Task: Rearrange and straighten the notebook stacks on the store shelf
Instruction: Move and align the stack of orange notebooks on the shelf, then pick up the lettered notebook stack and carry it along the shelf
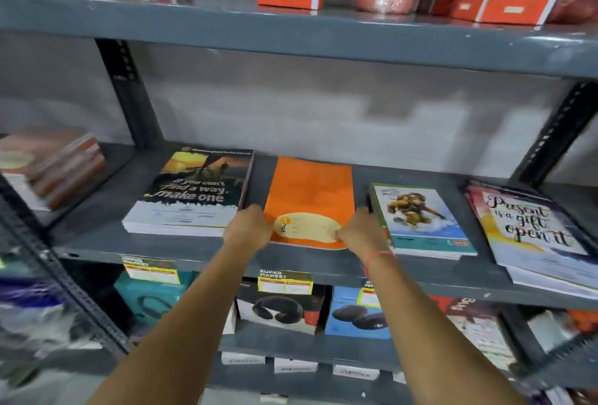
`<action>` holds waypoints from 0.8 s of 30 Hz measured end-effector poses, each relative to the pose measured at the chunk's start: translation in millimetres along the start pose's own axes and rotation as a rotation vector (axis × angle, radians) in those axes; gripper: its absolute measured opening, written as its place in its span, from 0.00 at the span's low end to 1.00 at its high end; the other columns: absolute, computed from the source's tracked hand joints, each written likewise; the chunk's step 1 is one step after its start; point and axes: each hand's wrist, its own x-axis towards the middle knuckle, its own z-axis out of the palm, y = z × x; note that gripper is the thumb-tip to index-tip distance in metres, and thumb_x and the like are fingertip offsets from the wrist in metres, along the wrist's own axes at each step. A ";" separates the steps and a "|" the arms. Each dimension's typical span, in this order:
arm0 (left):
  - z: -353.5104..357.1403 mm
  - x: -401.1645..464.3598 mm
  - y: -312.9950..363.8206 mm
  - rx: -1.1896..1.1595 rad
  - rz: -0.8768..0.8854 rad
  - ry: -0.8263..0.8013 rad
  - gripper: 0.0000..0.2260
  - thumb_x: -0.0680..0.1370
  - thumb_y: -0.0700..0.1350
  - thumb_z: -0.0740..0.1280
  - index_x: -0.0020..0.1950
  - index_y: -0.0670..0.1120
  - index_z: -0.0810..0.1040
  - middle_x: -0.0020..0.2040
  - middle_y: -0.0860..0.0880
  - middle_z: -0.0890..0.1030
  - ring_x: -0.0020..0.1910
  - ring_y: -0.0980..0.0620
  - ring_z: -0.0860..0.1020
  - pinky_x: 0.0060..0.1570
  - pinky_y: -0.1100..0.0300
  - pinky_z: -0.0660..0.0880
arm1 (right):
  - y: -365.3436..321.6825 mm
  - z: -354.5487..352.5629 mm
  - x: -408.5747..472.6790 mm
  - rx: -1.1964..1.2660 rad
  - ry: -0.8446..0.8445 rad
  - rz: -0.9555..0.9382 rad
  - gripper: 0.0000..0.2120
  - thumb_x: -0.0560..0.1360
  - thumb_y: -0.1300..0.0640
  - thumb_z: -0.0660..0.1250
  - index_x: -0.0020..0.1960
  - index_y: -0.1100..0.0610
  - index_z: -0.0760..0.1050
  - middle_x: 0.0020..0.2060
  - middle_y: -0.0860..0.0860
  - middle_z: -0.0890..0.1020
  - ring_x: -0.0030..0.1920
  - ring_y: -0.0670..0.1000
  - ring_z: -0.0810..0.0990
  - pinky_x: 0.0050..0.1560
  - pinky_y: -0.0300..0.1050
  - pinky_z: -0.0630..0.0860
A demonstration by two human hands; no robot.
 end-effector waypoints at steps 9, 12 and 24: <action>12.0 -7.1 81.2 0.382 0.287 0.139 0.13 0.75 0.37 0.59 0.58 0.42 0.75 0.58 0.41 0.75 0.56 0.39 0.77 0.49 0.48 0.75 | 55.9 -59.5 4.5 -0.369 0.475 -0.201 0.19 0.75 0.50 0.60 0.61 0.61 0.70 0.58 0.60 0.75 0.58 0.61 0.74 0.49 0.52 0.75; 55.2 -27.6 143.1 0.100 0.467 0.058 0.12 0.75 0.40 0.59 0.53 0.43 0.79 0.55 0.40 0.78 0.54 0.39 0.78 0.52 0.49 0.76 | 114.9 -95.8 15.4 -0.344 0.499 -0.044 0.18 0.76 0.51 0.60 0.60 0.62 0.71 0.58 0.61 0.75 0.58 0.63 0.74 0.51 0.53 0.74; 231.5 -94.1 336.1 -0.211 0.288 -0.515 0.15 0.76 0.42 0.61 0.59 0.34 0.73 0.60 0.35 0.77 0.58 0.38 0.77 0.54 0.48 0.75 | 322.2 -189.5 59.5 -0.252 0.191 0.436 0.21 0.76 0.59 0.57 0.66 0.66 0.69 0.66 0.62 0.73 0.66 0.61 0.71 0.64 0.52 0.70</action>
